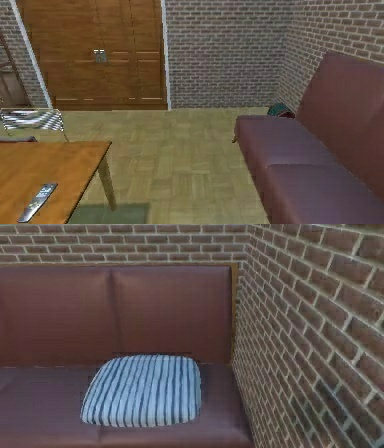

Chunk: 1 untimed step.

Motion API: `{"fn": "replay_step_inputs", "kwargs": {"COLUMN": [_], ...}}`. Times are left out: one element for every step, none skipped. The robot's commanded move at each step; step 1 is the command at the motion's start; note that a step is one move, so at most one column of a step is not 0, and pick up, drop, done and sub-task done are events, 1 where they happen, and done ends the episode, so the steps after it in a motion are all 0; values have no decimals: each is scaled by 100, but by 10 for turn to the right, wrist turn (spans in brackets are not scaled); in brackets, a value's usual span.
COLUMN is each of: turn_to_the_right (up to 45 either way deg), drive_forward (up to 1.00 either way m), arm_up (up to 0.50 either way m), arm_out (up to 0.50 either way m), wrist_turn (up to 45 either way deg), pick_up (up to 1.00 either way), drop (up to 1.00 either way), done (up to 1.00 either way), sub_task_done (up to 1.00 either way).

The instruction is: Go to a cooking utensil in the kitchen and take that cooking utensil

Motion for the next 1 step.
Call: {"fn": "replay_step_inputs", "kwargs": {"turn_to_the_right": [-450], "drive_forward": [0], "arm_up": [0], "arm_out": [0], "wrist_turn": [0], "pick_up": [0], "drop": [0], "done": [0], "sub_task_done": [0]}}
